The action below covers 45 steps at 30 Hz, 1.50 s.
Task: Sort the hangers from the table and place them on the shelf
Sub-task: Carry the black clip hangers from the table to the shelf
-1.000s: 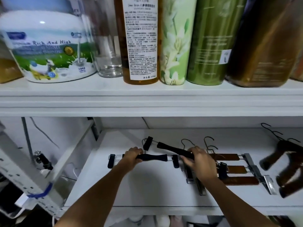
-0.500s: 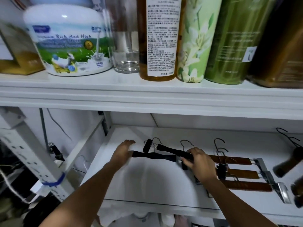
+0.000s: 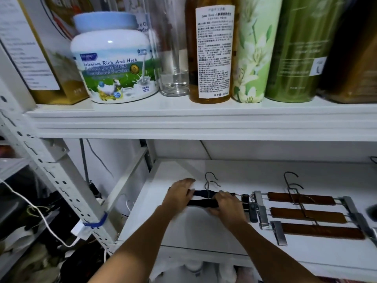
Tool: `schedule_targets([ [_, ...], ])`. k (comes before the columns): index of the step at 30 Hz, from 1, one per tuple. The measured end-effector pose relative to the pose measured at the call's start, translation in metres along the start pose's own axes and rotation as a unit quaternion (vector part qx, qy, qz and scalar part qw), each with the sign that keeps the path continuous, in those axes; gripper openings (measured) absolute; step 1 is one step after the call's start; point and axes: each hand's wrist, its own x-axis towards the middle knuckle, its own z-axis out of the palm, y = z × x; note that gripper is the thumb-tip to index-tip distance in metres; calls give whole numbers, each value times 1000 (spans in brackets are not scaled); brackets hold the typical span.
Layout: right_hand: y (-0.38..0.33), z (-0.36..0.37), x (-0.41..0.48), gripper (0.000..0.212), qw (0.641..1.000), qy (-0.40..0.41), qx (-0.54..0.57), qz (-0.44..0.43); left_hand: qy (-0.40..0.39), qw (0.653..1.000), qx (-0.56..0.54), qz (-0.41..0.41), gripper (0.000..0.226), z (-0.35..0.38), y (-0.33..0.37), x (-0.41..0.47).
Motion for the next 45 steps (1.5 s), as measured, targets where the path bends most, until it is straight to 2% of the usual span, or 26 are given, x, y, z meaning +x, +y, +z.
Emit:
schedule_targets([
  [5, -1, 18, 4, 42, 998, -46, 27, 23, -106, 990, 98, -9, 52, 42, -1, -8],
  [7, 2, 23, 7, 40, 999, -24, -1, 25, -121, 985, 118, -27, 53, 51, -6, -9],
  [9, 3, 23, 8, 44, 999, -13, -24, 43, -120, 985, 118, -36, 53, 55, -8, -9],
  [11, 3, 26, 9, 51, 998, 2, 5, 61, -111, 987, 112, -41, 53, 58, -8, -7],
  [16, 6, 30, 19, 54, 995, -31, 25, 89, -82, 991, 91, -59, 53, 63, -3, -1],
  [20, 9, 23, 24, 61, 994, -68, 24, 79, -108, 987, 99, -63, 54, 61, -3, 4],
  [23, 18, 8, 21, 60, 996, -50, 18, 75, -118, 986, 108, -54, 55, 52, 2, 10],
  [26, 32, -21, 16, 57, 997, -24, 2, 77, -92, 989, 115, -17, 54, 35, 18, 19],
  [29, 54, -61, 5, 55, 996, 17, -20, 86, -63, 989, 125, 36, 63, 17, 54, 35],
  [34, 100, -126, -40, 54, 986, 64, -47, 147, -70, 985, 130, 93, 57, 9, 145, 65],
  [39, 160, -187, -121, 55, 965, 107, -50, 233, -78, 973, 108, 188, 57, 13, 267, 58],
  [45, 241, -252, -237, 54, 929, 142, -107, 325, -112, 954, 66, 271, 56, 48, 420, 24],
])
